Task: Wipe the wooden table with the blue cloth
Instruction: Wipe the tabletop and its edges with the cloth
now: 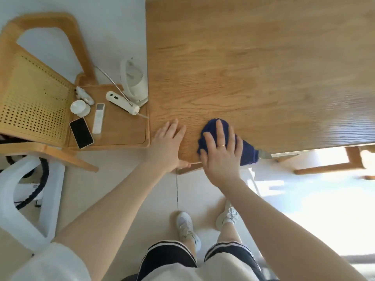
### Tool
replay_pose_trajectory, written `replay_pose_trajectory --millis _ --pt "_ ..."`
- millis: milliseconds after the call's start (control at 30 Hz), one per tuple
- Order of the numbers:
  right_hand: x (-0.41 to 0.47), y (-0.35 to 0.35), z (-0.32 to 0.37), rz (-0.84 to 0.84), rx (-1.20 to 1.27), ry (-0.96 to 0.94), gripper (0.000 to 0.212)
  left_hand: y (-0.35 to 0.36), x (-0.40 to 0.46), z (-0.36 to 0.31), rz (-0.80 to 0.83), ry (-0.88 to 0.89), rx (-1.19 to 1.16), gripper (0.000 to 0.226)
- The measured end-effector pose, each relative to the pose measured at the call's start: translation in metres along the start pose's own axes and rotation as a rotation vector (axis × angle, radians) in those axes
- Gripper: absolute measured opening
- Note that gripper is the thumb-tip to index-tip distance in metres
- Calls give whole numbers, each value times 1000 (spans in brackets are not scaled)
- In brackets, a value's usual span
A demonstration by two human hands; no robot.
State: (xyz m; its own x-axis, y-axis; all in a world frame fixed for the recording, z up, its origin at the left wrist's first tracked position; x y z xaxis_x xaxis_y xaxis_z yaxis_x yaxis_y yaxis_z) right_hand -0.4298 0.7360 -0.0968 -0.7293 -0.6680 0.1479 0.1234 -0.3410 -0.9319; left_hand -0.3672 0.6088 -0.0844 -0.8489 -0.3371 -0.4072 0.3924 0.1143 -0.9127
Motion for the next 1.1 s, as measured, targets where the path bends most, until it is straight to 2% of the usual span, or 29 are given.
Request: replay_pose_trajectory --millis 67,167,267,400,533,600,733,800,867,1000,1100 --pt "-9 5 16 50 18 -111 40 -3 -2 -2 4 1 -13 107" --pt "-6 -2 -8 76 18 -164 39 -10 -4 -4 15 3 30 110" --pt "-4 -23 -70 -5 -4 49 42 -10 -5 -7 33 -15 68 113" --pt "-12 -58 -162 -92 -25 371 50 -14 -8 -29 30 -4 110 104" --pt "-10 -72 -190 -102 40 516 59 -23 6 -76 -15 107 24 99" --pt "-10 -67 -173 -98 42 467 55 -28 16 -104 -21 151 -13 98" --pt "-18 -52 -145 18 72 113 42 -39 39 -163 -48 233 -52 96" --pt "-16 -55 -162 64 77 -53 39 -47 51 -189 -80 274 -29 96" --pt "-10 -66 -196 69 60 -89 38 -54 64 -209 -90 293 1 97" --pt "3 -103 -301 -10 57 224 46 -64 86 -248 -40 348 34 82" --pt "7 -132 -378 -24 46 450 52 -70 97 -273 -48 323 65 76"
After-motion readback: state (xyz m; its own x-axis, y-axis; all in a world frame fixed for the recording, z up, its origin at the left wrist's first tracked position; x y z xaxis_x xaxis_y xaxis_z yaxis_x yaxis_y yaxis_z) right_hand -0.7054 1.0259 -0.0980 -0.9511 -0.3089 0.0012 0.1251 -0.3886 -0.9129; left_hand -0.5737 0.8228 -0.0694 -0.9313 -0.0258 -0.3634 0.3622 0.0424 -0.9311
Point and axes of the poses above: each hand's wrist, its own x-axis towards the middle knuckle, its own y-axis out of the palm, z = x × y, the point moved 6 cm from there along x, towards the middle knuckle, and after that the axes turned 12 degrees about x, right-handed, at the moved point
